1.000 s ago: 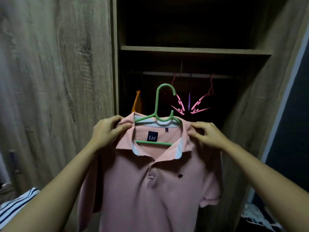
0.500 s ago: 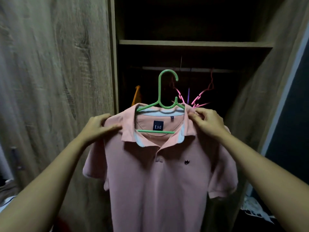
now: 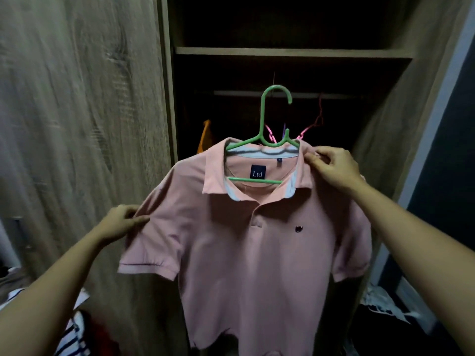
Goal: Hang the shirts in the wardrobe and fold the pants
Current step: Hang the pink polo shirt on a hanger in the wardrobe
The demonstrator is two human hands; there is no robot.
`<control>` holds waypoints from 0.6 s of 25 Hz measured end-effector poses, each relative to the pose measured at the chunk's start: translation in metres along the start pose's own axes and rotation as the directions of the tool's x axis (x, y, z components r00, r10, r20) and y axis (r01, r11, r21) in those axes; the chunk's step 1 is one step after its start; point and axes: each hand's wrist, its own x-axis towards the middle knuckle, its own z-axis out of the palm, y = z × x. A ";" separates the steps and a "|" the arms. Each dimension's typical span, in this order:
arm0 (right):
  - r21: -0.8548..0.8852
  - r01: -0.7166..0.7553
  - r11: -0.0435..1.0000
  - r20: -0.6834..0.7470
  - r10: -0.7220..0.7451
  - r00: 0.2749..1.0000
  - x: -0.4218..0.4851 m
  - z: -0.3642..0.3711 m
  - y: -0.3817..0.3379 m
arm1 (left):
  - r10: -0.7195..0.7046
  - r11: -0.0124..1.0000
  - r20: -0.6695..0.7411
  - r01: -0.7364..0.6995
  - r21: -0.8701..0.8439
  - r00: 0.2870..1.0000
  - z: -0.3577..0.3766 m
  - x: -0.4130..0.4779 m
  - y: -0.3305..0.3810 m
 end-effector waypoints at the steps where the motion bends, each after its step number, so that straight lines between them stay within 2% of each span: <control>1: -0.004 0.009 1.000 0.012 -0.009 1.000 0.000 0.000 0.001 | -0.033 0.997 0.010 0.032 0.073 0.999 -0.002 -0.001 -0.001; 2: -0.006 0.015 1.000 0.022 -0.015 1.000 -0.001 0.001 0.001 | -0.055 0.993 0.046 0.050 0.104 0.997 -0.007 -0.003 0.002; 3: -0.009 0.013 1.000 0.029 -0.013 1.000 -0.002 0.004 0.000 | -0.025 0.999 0.124 0.019 0.048 0.992 -0.014 -0.004 0.012; 4: -0.009 0.011 1.000 0.034 -0.011 0.999 -0.002 0.006 -0.001 | 0.043 0.994 0.182 -0.024 -0.105 0.982 -0.022 -0.005 0.028; 5: -0.007 0.014 1.000 0.043 -0.014 0.999 -0.002 0.009 -0.004 | 0.117 0.956 0.183 -0.060 -0.288 0.976 -0.028 -0.005 0.046; 7: 0.024 0.039 0.999 0.059 -0.040 0.997 -0.002 0.014 -0.010 | 0.241 0.883 0.105 -0.173 -0.436 0.965 -0.035 0.001 0.078; 10: 0.112 0.063 0.992 0.090 -0.074 0.993 0.001 0.023 -0.014 | 0.326 0.937 0.180 -0.293 -0.189 0.928 -0.043 0.008 0.111; 12: 0.163 0.067 0.984 0.112 -0.086 0.990 0.002 0.027 -0.016 | 0.307 0.940 0.213 -0.261 -0.218 0.928 -0.043 0.007 0.118; 14: 0.142 0.030 0.989 0.136 -0.050 0.989 0.002 0.034 -0.024 | 0.295 0.922 0.139 -0.243 -0.302 0.945 -0.040 0.001 0.118; 15: 0.074 0.013 0.997 0.111 -0.022 0.994 0.003 0.038 -0.032 | 0.291 0.923 0.070 -0.260 -0.284 0.954 -0.037 0.000 0.116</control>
